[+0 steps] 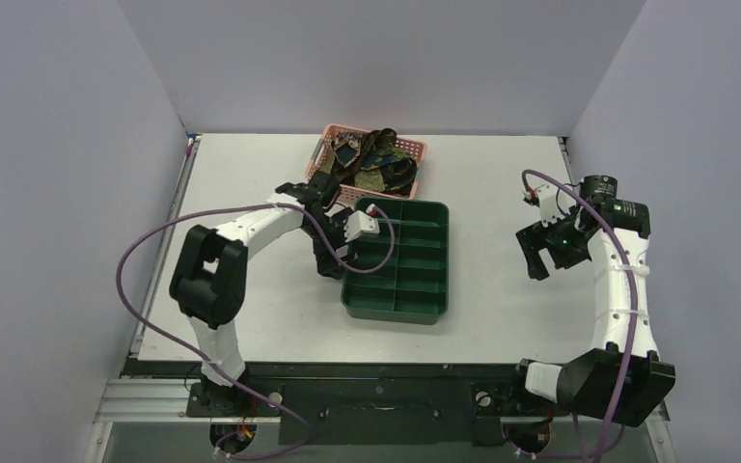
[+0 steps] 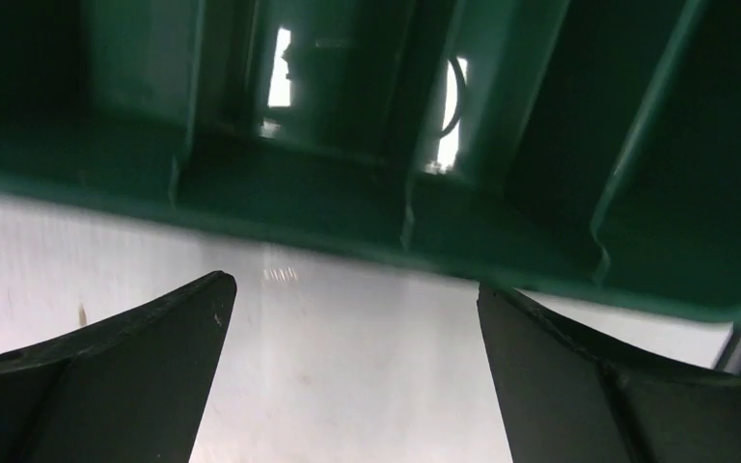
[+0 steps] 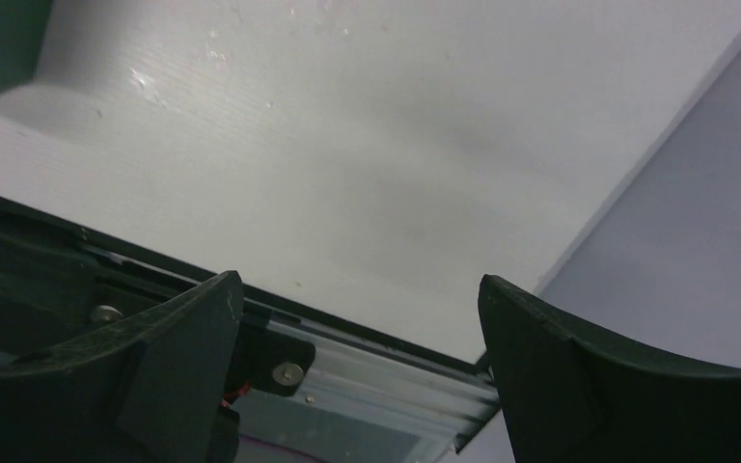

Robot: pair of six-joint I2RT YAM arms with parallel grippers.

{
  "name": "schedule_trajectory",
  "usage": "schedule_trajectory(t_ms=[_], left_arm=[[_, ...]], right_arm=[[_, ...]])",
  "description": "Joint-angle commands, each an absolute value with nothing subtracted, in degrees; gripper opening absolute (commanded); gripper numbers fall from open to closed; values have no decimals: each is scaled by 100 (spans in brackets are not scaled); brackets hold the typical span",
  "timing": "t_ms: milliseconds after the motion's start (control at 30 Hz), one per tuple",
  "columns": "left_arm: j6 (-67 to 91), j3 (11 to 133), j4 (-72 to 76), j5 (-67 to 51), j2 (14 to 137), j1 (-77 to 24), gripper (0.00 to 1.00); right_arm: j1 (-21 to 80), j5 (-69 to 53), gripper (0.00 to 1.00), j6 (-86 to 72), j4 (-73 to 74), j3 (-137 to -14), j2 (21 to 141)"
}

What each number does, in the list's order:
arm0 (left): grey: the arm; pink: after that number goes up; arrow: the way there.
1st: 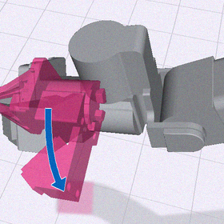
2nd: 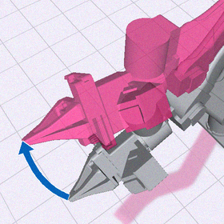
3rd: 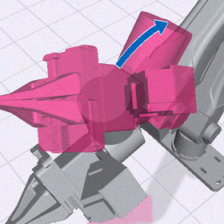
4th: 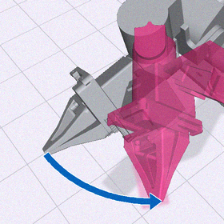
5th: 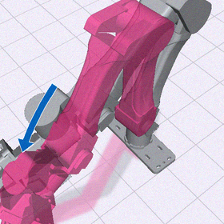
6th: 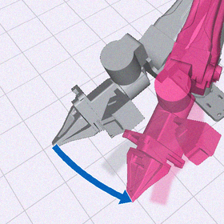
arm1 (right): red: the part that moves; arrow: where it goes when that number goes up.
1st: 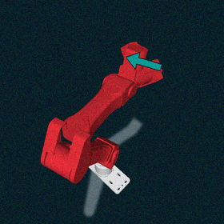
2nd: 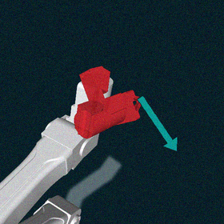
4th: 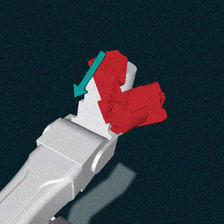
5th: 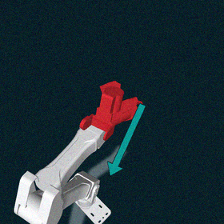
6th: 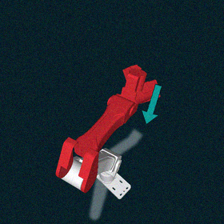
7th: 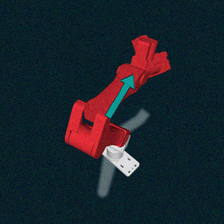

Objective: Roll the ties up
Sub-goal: Move the storage box to the corner of the board.

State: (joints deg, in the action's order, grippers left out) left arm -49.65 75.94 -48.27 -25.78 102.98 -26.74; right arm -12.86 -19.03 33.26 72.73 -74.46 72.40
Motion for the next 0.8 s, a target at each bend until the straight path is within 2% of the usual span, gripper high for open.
schedule_trajectory(t_ms=[0,167,400,600,700,767], left_arm=[[-5045,8664,-4932,-3150,11023,-3086,97],[-4302,9509,-4418,-3455,11815,-3777,97],[-3199,10543,-3142,-3576,12733,-4206,97],[-2200,11142,-2551,-3290,13081,-4221,97],[-1828,10783,-2318,-3478,12683,-4067,97],[-1600,10401,-2171,-3661,12304,-3910,97]], right_arm=[[-1360,-1035,87,4311,8006,-7390,6652],[-1371,-301,87,4557,8733,-7286,6401],[-1170,-197,87,4756,9009,-7125,5903],[8,-388,84,4425,9015,-6659,5606],[986,-697,80,4334,9017,-6033,5481],[1468,-1017,74,4303,9009,-5778,5504]])
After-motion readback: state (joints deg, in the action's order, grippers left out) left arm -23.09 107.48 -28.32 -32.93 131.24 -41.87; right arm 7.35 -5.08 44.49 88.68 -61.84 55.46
